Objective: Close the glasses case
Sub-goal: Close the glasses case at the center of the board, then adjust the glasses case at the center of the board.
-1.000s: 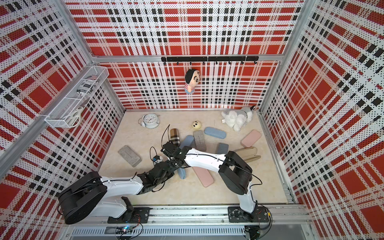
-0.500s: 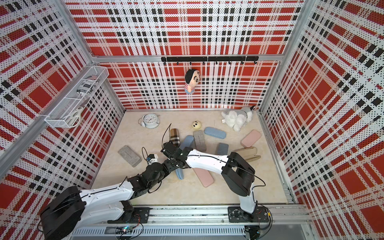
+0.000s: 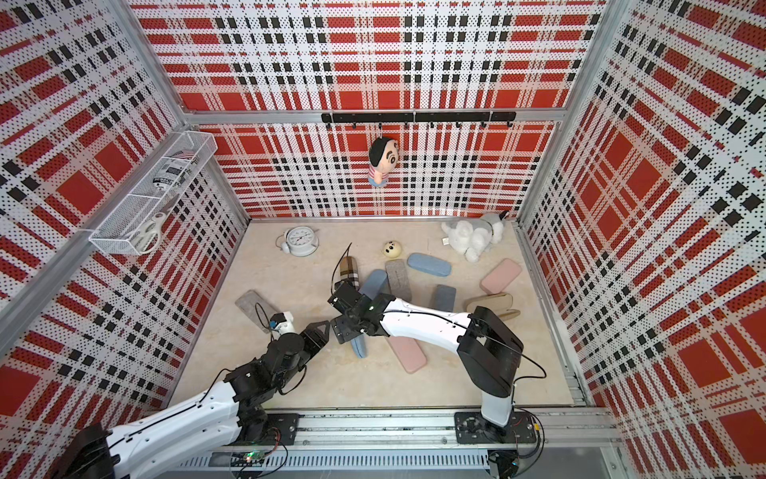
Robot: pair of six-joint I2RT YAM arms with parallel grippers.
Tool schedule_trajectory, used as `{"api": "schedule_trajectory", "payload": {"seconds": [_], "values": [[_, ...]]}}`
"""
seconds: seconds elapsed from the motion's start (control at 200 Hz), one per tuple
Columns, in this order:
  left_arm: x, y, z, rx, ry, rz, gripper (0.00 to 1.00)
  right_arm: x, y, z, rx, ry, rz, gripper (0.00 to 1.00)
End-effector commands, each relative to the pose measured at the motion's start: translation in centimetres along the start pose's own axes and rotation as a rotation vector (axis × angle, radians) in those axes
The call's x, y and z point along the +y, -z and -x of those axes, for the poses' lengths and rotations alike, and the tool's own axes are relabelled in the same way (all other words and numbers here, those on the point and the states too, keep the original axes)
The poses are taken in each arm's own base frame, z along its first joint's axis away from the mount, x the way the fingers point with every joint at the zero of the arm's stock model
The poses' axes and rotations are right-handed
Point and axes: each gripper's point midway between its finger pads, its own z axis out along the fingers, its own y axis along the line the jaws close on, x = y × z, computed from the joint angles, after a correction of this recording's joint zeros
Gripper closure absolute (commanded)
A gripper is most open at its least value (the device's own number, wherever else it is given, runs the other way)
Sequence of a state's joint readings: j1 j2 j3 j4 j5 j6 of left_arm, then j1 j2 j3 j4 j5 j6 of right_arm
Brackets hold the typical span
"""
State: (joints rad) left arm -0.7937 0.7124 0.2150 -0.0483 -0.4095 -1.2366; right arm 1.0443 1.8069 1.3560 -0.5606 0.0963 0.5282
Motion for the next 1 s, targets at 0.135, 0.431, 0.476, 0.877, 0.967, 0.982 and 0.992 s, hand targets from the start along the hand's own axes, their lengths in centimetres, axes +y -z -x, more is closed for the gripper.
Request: {"api": "schedule_trajectory", "payload": {"seconds": [0.135,0.431,0.476,0.877,0.967,0.982,0.992], "values": [[2.1,1.6,2.0,-0.073,0.025,0.049,0.20,-1.2,-2.4,-2.6,0.094,-0.001,-0.051,0.19],[3.6,2.3,2.8,-0.091,0.068,0.049,0.19,-0.5,-4.7,-3.4,0.144,0.010,-0.027,0.45],[3.6,2.4,2.8,-0.093,0.070,0.045,0.19,-0.4,-4.7,-3.2,0.137,0.007,-0.023,0.65],[2.8,3.2,3.9,-0.124,0.079,0.016,0.18,5.8,-5.3,0.5,0.025,-0.149,0.441,0.74],[2.7,3.5,4.1,-0.128,0.079,0.012,0.18,5.8,-6.6,0.8,0.039,-0.167,0.443,0.65],[2.7,3.5,4.1,-0.128,0.080,0.011,0.18,5.7,-6.9,1.0,0.039,-0.171,0.439,0.61],[2.7,3.5,4.1,-0.128,0.080,0.013,0.18,5.7,-7.0,1.0,0.039,-0.173,0.438,0.59]]}}
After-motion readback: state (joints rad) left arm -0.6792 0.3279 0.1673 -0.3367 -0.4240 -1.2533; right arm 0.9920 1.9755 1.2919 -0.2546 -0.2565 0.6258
